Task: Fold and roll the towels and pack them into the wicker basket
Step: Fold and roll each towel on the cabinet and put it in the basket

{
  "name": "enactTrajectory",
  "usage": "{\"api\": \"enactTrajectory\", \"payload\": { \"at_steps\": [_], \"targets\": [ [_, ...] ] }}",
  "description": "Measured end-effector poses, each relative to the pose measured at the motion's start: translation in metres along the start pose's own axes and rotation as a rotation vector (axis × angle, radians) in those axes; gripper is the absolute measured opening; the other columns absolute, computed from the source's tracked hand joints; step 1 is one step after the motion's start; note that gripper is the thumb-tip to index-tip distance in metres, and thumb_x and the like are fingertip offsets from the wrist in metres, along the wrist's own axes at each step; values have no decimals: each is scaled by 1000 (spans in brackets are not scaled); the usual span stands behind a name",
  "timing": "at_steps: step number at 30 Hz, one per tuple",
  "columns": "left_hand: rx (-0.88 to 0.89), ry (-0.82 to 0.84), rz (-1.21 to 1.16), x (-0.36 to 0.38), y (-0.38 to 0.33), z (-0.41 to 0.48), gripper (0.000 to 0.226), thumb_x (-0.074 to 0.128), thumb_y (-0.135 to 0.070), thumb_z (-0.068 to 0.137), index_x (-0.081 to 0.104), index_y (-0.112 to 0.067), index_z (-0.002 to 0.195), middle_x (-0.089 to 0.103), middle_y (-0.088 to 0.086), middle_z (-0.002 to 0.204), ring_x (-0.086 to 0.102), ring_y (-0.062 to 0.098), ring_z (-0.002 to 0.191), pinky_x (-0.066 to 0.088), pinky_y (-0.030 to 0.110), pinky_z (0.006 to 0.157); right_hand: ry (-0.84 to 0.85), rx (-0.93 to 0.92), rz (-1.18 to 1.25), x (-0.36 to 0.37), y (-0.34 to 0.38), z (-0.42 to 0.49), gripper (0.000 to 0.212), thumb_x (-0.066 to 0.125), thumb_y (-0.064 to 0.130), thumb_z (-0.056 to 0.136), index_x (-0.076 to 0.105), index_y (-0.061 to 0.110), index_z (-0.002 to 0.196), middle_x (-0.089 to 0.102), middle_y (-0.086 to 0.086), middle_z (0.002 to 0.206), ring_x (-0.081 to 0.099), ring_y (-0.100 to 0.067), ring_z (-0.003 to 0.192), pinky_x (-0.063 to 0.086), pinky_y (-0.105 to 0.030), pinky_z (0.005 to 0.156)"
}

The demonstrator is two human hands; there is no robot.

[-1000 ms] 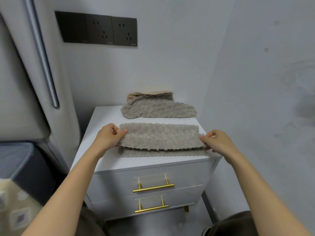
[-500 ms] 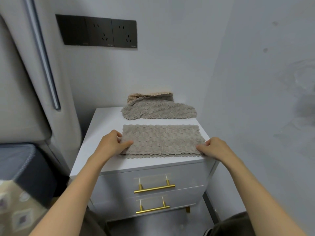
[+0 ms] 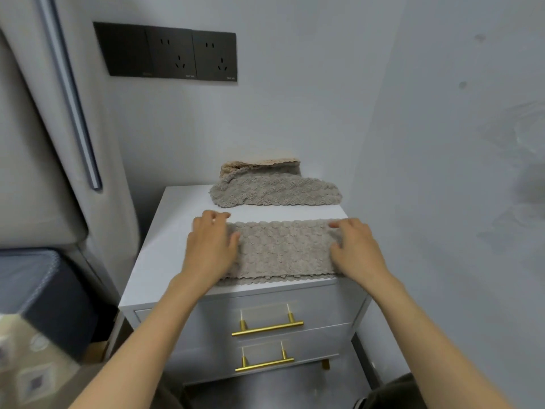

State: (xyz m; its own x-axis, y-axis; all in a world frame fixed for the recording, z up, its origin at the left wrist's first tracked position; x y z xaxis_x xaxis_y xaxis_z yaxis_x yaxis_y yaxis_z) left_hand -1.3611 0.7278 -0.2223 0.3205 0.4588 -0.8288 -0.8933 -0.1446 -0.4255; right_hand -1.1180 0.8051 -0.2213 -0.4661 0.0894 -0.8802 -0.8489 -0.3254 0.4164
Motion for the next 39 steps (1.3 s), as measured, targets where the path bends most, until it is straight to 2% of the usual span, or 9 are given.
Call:
{"api": "enactTrajectory", "payload": {
  "at_steps": [3,8,13,17,24,30,33,36,39],
  "targets": [
    [177,49,-25,24,-23,4,41,41,-18,99,42,-6,139,44,10,142,38,26,131,28,36,108,55,-213,56,25,27,4,45,43,7,96,44,9,141,44,-8,145,38,-24,134,27,-31,112],
    [206,273,80,66,-38,8,50,22,-24,104,15,-12,152,14,2,160,5,18,148,1,37,119,176,-309,10,59,53,15,49,28,12,103,23,12,152,22,-3,159,12,-19,147,7,-35,121],
    [153,350,171,76,-36,7,51,13,-32,104,8,-19,153,5,-4,161,0,14,148,-5,38,119,276,-275,-125,75,47,17,50,20,25,105,12,15,154,10,2,161,5,-15,148,-2,-34,118],
    [105,353,164,73,-25,6,52,14,-39,103,9,-26,153,4,-7,160,0,11,147,-6,39,118,282,-246,-178,72,36,15,50,16,37,105,9,27,154,5,7,161,1,-13,148,-3,-37,119],
    [-36,363,177,62,5,6,55,11,-50,100,8,-35,152,0,-6,161,-4,15,148,-6,46,117,286,-62,-225,58,0,16,51,9,53,100,5,44,151,-2,7,162,-5,-17,148,-6,-44,119],
    [-98,385,152,55,19,6,59,11,-51,99,6,-27,153,-1,-1,161,-6,17,148,-4,44,119,268,113,-184,48,-27,17,55,13,57,98,8,43,151,-2,5,162,1,-26,148,2,-47,119],
    [-95,376,142,54,18,10,59,12,-48,100,12,-22,153,8,2,161,-1,20,148,-4,47,117,140,124,-180,41,-22,17,52,25,49,100,26,34,150,13,-9,160,21,-33,142,19,-44,114],
    [-56,266,128,48,15,17,53,16,-41,102,35,-16,145,34,4,151,20,23,143,3,52,116,-61,255,-196,28,-22,13,44,36,38,99,44,20,139,41,-19,140,38,-37,122,32,-40,100],
    [-50,232,99,40,13,23,46,22,-36,103,47,-17,136,46,8,139,38,29,130,16,50,112,-65,386,-177,24,-27,13,41,39,32,98,46,6,129,47,-21,129,42,-37,119,36,-40,95]
  ]
}}
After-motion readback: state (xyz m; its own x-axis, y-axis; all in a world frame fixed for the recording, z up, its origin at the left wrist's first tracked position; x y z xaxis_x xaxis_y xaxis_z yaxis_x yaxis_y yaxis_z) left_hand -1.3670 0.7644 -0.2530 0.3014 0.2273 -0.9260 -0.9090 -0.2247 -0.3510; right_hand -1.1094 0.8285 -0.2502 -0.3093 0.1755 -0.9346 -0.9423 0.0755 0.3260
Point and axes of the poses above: each hand's wrist, its own z-axis towards the middle knuckle, its own x-axis out of the palm, y = z × x, the point moved 3 cm from there along z, towards the middle knuckle
